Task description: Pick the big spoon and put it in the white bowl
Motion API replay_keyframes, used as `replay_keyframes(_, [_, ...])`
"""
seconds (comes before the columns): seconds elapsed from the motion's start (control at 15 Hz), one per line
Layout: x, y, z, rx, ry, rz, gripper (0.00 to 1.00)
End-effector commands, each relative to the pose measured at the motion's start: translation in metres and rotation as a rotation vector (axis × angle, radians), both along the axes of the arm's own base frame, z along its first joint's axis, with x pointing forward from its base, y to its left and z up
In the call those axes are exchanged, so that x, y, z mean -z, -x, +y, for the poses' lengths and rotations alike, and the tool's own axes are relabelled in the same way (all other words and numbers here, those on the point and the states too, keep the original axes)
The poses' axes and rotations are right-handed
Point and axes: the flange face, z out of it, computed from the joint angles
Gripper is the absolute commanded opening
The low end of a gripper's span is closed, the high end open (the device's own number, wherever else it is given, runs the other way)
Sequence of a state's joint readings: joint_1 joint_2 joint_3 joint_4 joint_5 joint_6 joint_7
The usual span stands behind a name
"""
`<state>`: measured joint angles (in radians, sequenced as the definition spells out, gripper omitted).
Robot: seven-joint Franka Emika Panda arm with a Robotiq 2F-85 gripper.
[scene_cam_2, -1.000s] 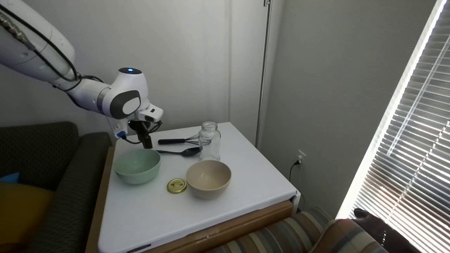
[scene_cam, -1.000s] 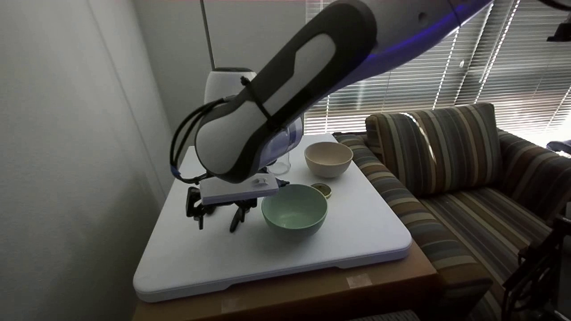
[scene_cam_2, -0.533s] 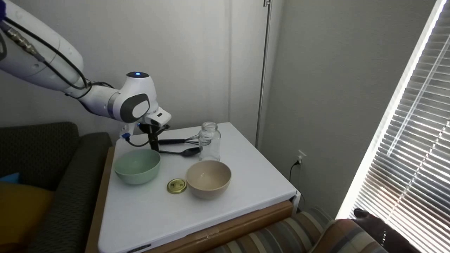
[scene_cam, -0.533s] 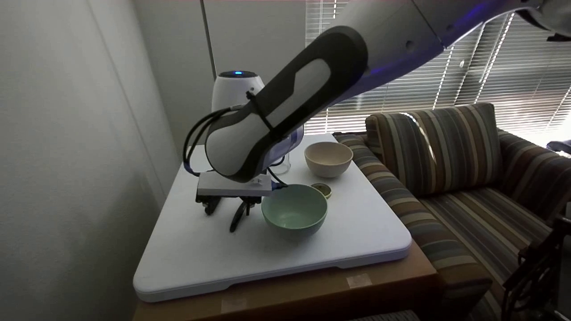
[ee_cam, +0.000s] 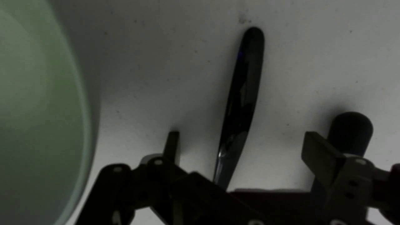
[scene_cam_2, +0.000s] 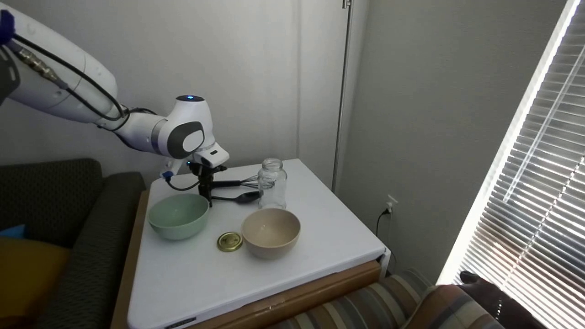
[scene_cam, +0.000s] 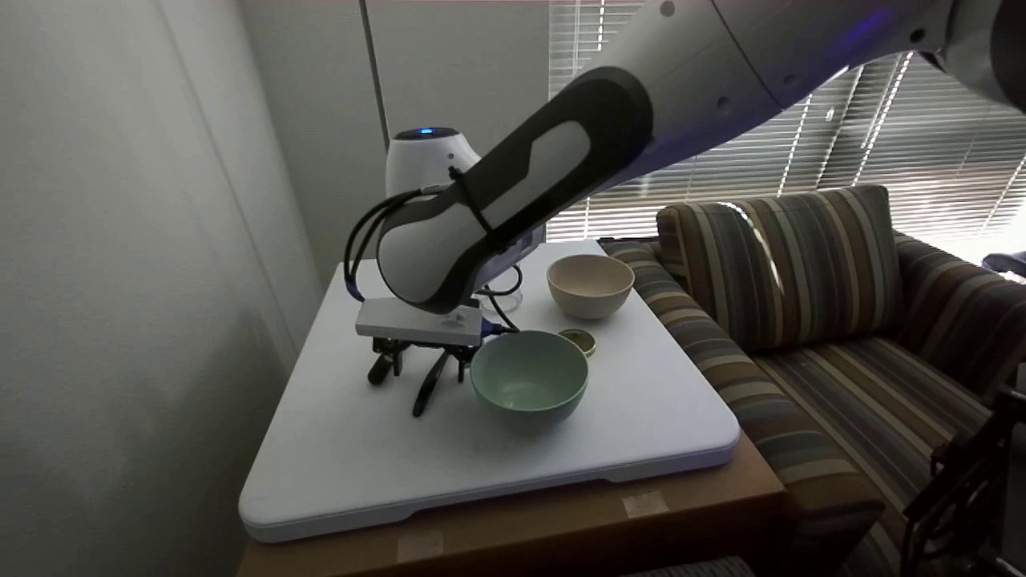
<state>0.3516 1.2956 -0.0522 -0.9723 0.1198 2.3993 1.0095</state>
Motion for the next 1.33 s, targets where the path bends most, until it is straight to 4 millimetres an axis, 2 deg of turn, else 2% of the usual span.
replay_keyframes(0.0, [0.007,-0.001,0.002,0.006,0.016,0.057,0.74])
replay_keyframes(0.53, [0.013,0.007,0.008,-0.044,0.043,0.171,0.19])
replay_keyframes(0.67, [0.009,0.006,0.013,-0.068,0.036,0.163,0.05])
replay_keyframes(0.73, [0.004,0.005,0.014,-0.080,0.030,0.157,0.01])
replay_keyframes(0.87, [-0.005,0.002,0.013,-0.106,0.042,0.150,0.05])
replay_keyframes(1.13, [-0.028,-0.004,0.015,-0.154,0.044,0.123,0.05])
replay_keyframes(1.27, [-0.049,-0.006,0.020,-0.186,0.051,0.114,0.05])
